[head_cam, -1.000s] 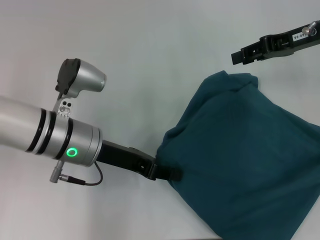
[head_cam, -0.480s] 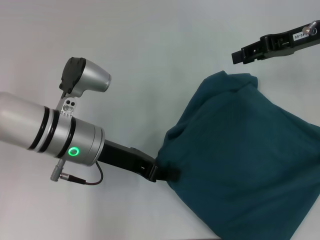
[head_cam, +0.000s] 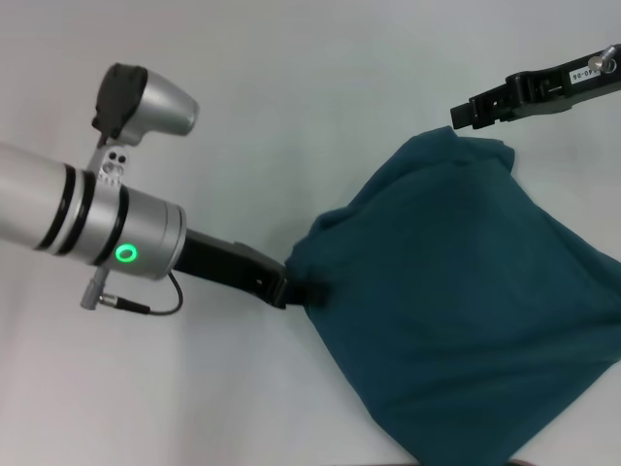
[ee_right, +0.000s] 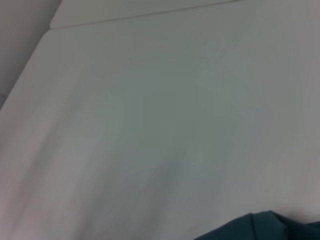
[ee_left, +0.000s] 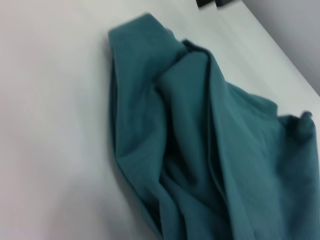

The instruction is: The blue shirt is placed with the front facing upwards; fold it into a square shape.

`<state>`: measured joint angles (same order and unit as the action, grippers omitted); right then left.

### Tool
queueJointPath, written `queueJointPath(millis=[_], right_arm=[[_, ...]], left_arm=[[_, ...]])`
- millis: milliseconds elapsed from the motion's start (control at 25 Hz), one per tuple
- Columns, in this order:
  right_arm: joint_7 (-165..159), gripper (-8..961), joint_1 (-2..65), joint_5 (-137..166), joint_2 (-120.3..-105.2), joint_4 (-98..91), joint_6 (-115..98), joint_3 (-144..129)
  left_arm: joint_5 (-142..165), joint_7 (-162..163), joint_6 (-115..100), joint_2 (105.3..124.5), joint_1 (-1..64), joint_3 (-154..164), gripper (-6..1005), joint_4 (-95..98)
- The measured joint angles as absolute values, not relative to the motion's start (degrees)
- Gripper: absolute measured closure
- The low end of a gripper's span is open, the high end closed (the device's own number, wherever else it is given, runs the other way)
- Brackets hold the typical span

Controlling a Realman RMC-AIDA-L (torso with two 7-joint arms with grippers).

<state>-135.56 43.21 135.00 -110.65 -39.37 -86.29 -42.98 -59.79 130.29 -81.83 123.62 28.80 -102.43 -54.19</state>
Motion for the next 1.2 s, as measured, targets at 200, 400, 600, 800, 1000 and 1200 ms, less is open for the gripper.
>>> queueJointPath(millis=[200,400,600,800,1000,1200], right_arm=[[-135.6,532,43.2,135.0,-110.73,-39.4,-86.6,-43.0],[-135.6,532,43.2,134.7,-110.76,-39.6,-87.0,-43.0],[-135.6,532,43.2,134.5,-110.91,-39.9,-87.3,-43.0],[-135.6,532,43.1,134.1,-110.98,-39.9,-87.8,-43.0],[-135.8,532,43.1,134.0,-111.10,-39.9,-88.6,-43.0],[-135.8,532,43.5,133.8,-111.53,-39.6,-89.0,-43.0]], left_arm=[[-57.7,129.8,-81.6,123.40,29.8,-105.9,903,-54.1],[-55.4,129.1,-81.2,123.14,30.6,-109.5,903,-54.0],[-54.4,128.2,-80.7,122.40,31.2,-112.7,902,-53.5],[-53.3,128.1,-79.4,121.60,31.5,-114.6,902,-53.3],[-51.0,127.1,-78.8,120.23,32.4,-117.4,903,-53.1],[-48.7,126.5,-78.8,119.20,33.6,-118.0,905,-52.9]])
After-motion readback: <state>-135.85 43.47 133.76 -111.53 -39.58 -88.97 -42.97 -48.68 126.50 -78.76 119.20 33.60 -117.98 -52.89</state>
